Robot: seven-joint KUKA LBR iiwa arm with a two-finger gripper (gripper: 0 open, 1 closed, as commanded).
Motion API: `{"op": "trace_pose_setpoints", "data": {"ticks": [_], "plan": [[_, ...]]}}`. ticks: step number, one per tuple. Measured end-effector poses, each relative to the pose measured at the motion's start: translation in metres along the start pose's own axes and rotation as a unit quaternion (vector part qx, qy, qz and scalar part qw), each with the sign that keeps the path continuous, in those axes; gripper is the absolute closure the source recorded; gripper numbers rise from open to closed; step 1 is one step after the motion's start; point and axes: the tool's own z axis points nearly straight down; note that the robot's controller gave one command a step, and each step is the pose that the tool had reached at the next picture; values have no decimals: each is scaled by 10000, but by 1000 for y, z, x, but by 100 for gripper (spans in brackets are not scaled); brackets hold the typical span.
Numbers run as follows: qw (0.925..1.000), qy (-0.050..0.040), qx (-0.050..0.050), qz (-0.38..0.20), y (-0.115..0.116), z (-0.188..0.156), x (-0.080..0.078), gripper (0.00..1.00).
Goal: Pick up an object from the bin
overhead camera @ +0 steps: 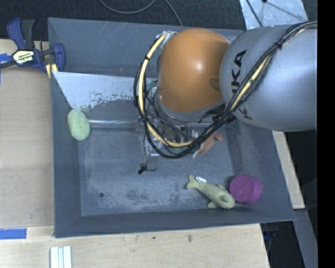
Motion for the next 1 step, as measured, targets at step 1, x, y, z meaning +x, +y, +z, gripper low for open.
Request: {"op": "trace_pose_setpoints", "data": {"ticks": [1], "plan": [[10000, -43, -8, 14, -1, -5, -2, 0]]}}
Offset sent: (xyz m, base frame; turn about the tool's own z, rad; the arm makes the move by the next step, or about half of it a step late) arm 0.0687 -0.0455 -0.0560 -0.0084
